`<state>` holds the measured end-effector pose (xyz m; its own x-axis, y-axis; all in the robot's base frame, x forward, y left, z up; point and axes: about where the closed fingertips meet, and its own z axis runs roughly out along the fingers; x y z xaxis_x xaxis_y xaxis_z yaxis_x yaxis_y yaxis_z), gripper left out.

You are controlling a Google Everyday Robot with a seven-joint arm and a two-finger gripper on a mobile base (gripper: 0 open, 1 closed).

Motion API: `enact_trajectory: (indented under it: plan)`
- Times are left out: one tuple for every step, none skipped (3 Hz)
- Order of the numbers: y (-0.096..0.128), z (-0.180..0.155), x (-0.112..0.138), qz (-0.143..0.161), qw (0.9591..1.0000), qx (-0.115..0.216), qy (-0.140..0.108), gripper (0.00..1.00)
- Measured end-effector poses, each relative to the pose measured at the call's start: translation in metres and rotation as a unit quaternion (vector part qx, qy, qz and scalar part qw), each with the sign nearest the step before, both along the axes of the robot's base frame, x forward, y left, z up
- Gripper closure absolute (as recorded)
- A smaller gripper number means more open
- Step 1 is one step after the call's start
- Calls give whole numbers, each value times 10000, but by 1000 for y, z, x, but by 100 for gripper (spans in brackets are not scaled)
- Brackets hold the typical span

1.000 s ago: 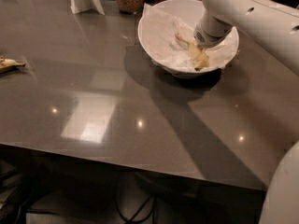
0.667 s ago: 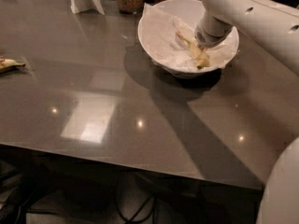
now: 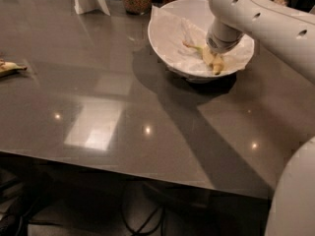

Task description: Pick banana from white bowl

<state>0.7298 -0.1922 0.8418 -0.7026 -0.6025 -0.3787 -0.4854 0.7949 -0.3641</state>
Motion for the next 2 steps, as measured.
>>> enact_trajectory:
  plan:
    - [-6, -1, 1, 47, 9998, -209, -46, 100]
    - [-4, 0, 2, 53, 9998, -211, -50, 100]
